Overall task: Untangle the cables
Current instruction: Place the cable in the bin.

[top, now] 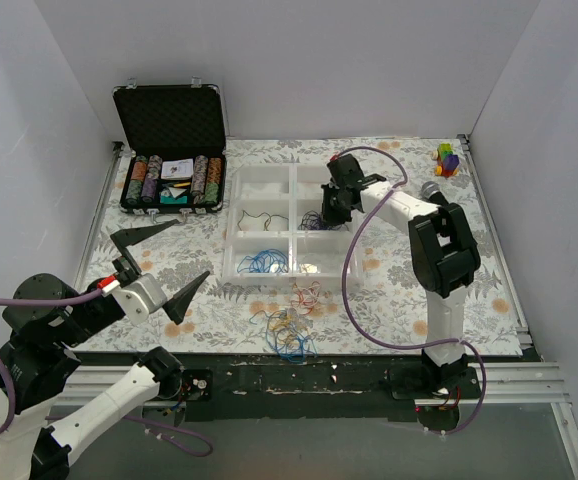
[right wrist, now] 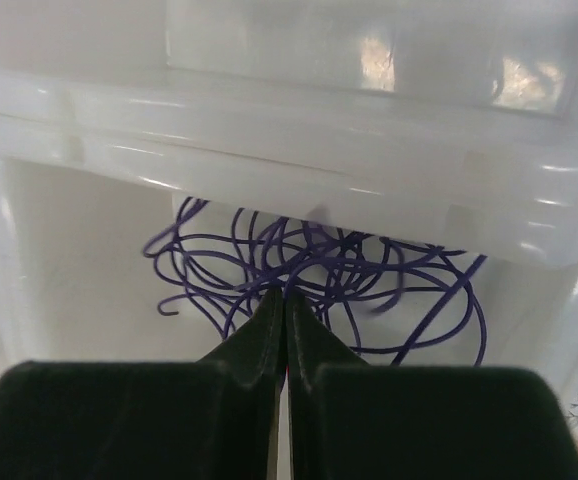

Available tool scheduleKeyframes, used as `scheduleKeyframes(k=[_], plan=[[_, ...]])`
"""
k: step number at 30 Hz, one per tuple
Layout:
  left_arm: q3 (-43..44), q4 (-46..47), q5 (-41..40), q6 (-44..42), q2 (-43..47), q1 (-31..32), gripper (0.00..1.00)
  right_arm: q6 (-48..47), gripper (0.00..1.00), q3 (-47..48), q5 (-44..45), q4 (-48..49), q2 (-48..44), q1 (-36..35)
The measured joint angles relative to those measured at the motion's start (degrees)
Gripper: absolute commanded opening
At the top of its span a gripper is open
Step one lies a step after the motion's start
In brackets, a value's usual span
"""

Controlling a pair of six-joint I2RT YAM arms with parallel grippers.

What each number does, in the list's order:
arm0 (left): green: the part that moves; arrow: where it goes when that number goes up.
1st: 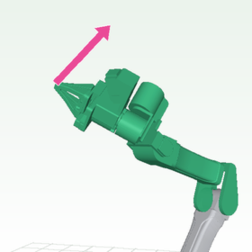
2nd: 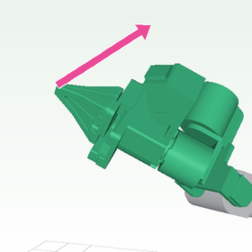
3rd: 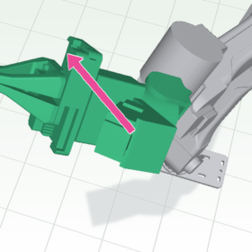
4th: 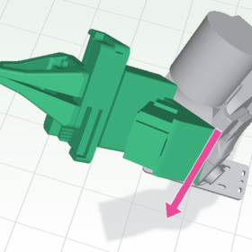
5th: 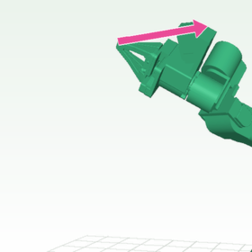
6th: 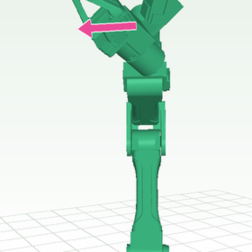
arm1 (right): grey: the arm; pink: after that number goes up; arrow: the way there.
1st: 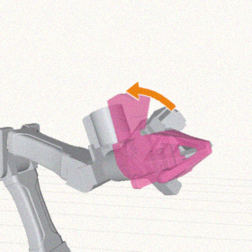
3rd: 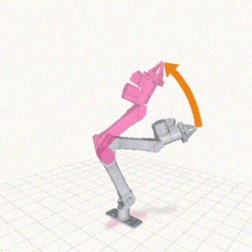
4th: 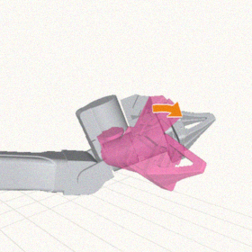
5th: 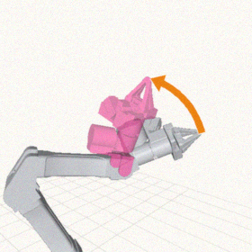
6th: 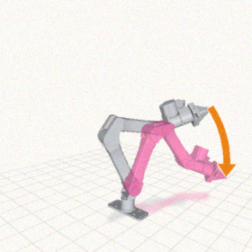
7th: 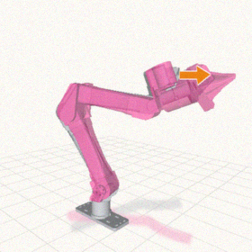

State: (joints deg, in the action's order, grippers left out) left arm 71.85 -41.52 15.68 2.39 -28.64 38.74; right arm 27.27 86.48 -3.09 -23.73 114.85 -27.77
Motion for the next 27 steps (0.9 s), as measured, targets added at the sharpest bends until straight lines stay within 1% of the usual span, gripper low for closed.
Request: scheduleKeyframes(k=[3, 6, 8, 10, 12, 16, 19, 23, 25, 27], plan=[[-0.04, -0.04, 0.02, 0.00, 0.00, 0.00, 0.98, -0.15, 0.25, -0.02, -0.61, -0.92, 2.27, 0.00], [-0.26, -0.15, 0.28, -0.02, 0.02, 0.00, 0.98, -0.79, 0.39, 0.02, -0.79, -2.32, 2.64, -0.07], [-0.44, -0.52, 0.74, 0.00, 0.07, 0.00, 0.98, -1.44, 0.54, 0.83, -0.72, -3.85, 2.62, -0.11], [-1.18, -0.68, 1.36, 0.00, 0.39, 0.00, 0.98, -2.12, 0.67, 2.38, -0.55, -5.14, 2.36, -0.11], [-1.95, -1.20, 1.86, 0.20, 0.79, 0.00, 0.98, -2.91, 0.74, 4.37, -0.52, -6.71, 1.38, -0.11], [-2.58, -1.81, 2.58, 1.01, 0.90, 0.00, 0.98, -3.98, 0.77, 7.28, -0.57, -8.61, -3.52, -0.42], [-3.08, -1.88, 2.95, 1.51, 0.92, 0.00, 0.98, -4.74, 0.76, 7.63, -0.15, -10.36, -8.50, -0.68], [-3.43, -1.79, 3.19, 1.95, 0.98, 0.00, 0.98, -6.05, 0.68, 6.60, 0.90, -12.81, -14.32, -1.38], [-4.17, -1.77, 3.32, 2.16, 1.18, 0.00, 0.98, -6.80, 0.59, 3.76, 1.42, -12.85, -18.43, -2.27], [-5.51, -1.70, 3.67, 2.64, 1.40, 0.00, 0.98, -8.13, 0.52, -1.53, 1.60, -12.00, -24.04, -4.11]])
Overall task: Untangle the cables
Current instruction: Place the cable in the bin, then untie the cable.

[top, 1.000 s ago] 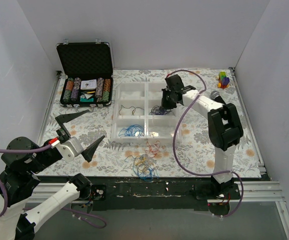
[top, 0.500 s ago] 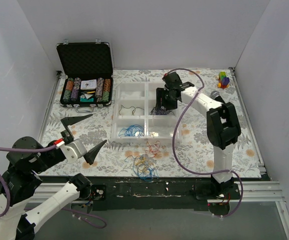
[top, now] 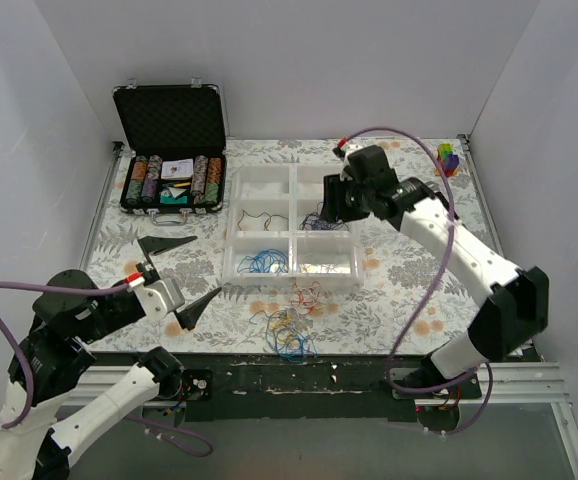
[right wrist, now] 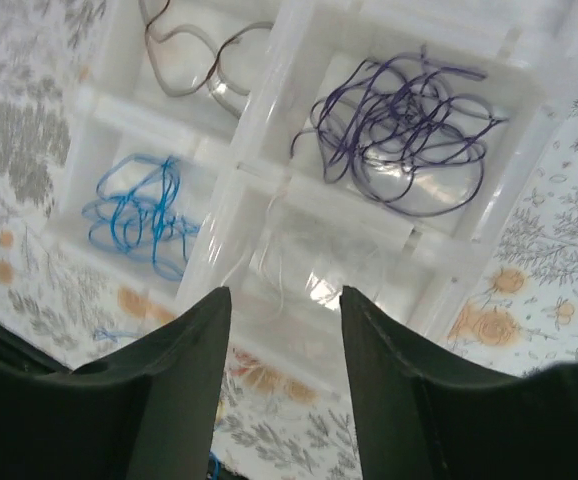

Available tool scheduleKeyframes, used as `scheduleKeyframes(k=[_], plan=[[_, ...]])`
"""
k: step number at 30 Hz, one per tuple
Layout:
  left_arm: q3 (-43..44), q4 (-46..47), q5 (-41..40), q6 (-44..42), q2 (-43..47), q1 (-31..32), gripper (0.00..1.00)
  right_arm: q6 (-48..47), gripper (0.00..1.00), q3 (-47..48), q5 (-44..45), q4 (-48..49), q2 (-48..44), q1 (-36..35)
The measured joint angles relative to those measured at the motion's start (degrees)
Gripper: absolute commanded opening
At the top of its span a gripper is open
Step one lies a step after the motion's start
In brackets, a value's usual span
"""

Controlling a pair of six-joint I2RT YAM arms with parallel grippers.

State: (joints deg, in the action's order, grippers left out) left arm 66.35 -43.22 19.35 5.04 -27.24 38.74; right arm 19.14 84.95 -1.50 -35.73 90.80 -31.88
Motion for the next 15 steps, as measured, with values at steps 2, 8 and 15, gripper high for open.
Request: scheduleKeyframes(k=[2, 8, 15], plan=[[-1.27, -0.04, 0.46, 0.55, 0.04, 0.00, 0.98, -1.36, 0.49, -7.21, 0.04, 2.43, -6.80, -3.15], [-4.42, 0.26, 1.14, 1.49, 0.00, 0.00, 0.98, -1.66, 0.47, -27.17, 2.23, 6.08, -20.37, -15.10], [-5.42, 1.27, 1.25, 1.99, -0.13, 0.00, 0.98, 1.44, 0.65, -39.78, 6.21, 8.83, -23.26, -20.11]])
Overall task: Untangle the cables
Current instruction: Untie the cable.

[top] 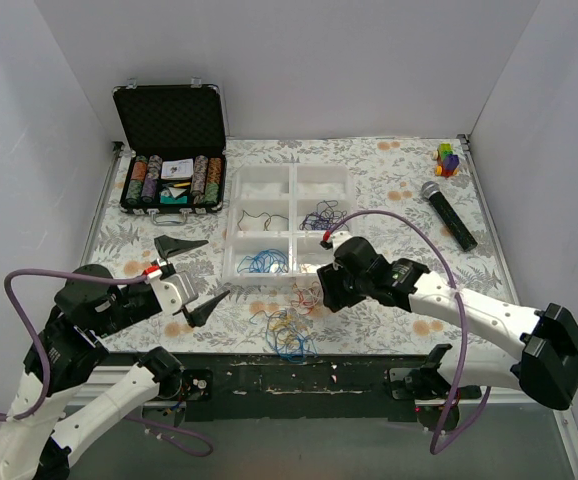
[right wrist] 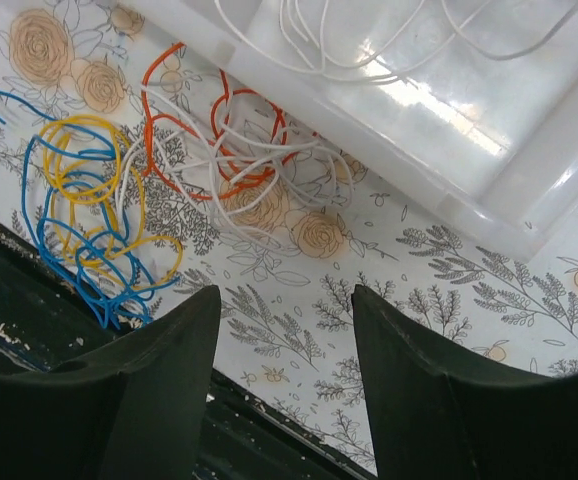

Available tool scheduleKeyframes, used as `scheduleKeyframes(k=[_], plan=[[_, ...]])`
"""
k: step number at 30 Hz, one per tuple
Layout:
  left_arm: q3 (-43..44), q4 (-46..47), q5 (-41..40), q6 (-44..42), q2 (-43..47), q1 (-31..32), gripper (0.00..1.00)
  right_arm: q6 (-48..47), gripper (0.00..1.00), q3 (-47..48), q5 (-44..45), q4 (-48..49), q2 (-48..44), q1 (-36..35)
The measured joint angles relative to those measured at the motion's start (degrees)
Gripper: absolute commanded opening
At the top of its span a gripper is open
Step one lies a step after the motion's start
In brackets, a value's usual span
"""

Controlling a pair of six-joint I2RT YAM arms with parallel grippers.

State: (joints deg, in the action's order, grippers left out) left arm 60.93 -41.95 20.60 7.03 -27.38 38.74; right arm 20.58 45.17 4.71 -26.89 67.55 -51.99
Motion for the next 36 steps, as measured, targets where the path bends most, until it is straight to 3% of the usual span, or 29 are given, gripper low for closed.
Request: scheduleKeyframes(k=[6, 10, 18, 29, 30, 33, 36], plan=[[-0.02, 0.42, -0.09, 0.79, -0.22, 0.00, 0.98, -0.11, 0.63, -0.22, 1.90, 4.07, 1.36, -0.17], [-0.02, 0.37, -0.22, 0.96, -0.22, 0.00, 0.98, -1.05, 0.54, -0.83, 2.62, 7.28, 4.26, -0.17], [-0.02, 0.37, -0.33, 0.94, -0.22, 0.00, 0.98, -1.75, 0.01, -1.16, 3.08, 9.31, 8.83, -0.17], [-0.37, 0.42, -0.28, 0.83, -0.20, 0.00, 0.98, -0.92, 0.01, -0.81, 3.80, 9.44, 1.14, -2.58], [-0.66, 0.44, -0.15, 0.83, -0.20, 0.00, 0.98, -0.81, 0.05, -0.50, 4.02, 9.05, 0.07, -3.15], [-2.12, 0.72, 0.26, 0.83, -0.15, 0.00, 0.98, -0.26, 0.37, 0.13, 4.48, 8.63, -3.04, -4.26], [-2.97, 0.81, 0.52, 0.87, -0.24, 0.00, 0.98, 0.22, 0.50, 0.13, 4.76, 8.59, -3.93, -4.46]])
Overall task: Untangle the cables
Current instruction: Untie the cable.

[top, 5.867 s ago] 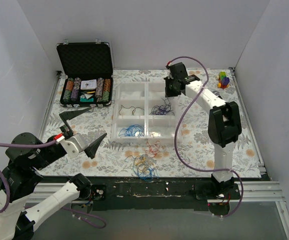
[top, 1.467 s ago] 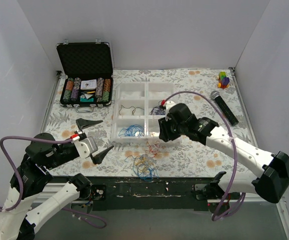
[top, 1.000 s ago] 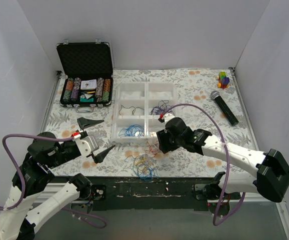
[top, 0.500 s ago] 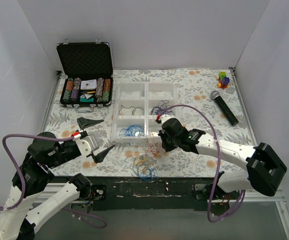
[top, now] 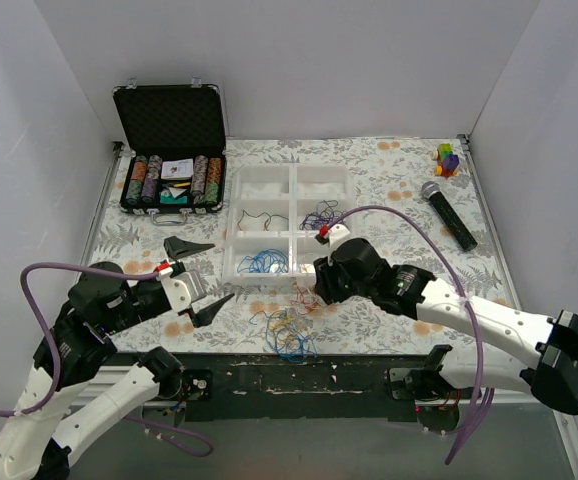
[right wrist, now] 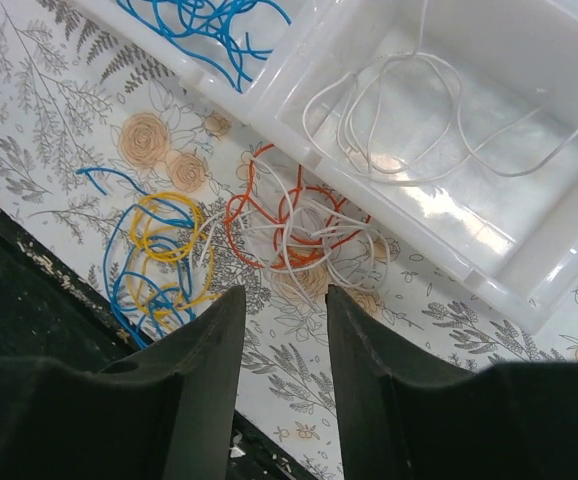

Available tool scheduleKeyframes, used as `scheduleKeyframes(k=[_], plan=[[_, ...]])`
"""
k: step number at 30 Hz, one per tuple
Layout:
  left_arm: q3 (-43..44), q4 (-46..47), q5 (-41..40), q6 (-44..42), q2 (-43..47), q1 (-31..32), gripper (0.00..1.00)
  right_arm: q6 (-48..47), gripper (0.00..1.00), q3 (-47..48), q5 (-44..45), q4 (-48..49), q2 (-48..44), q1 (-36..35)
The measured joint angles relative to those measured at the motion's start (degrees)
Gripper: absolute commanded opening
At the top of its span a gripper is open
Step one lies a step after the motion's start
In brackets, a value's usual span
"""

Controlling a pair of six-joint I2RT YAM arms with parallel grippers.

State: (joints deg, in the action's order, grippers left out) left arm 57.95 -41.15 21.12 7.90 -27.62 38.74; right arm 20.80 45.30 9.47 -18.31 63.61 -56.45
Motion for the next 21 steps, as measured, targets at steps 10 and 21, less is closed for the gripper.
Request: scheduleKeyframes(k=[10, 21], plan=[[-1.49, 0.50, 0.85, -0.02, -0.02, 0.00, 0.98, -0.50, 0.42, -4.37, -0.17, 0.81, 7.91, 0.00], [-6.56, 2.64, 1.88, -0.63, -0.20, 0.00, 0.98, -2.56, 0.12, -4.39, 0.22, 6.32, 11.89, -0.04]])
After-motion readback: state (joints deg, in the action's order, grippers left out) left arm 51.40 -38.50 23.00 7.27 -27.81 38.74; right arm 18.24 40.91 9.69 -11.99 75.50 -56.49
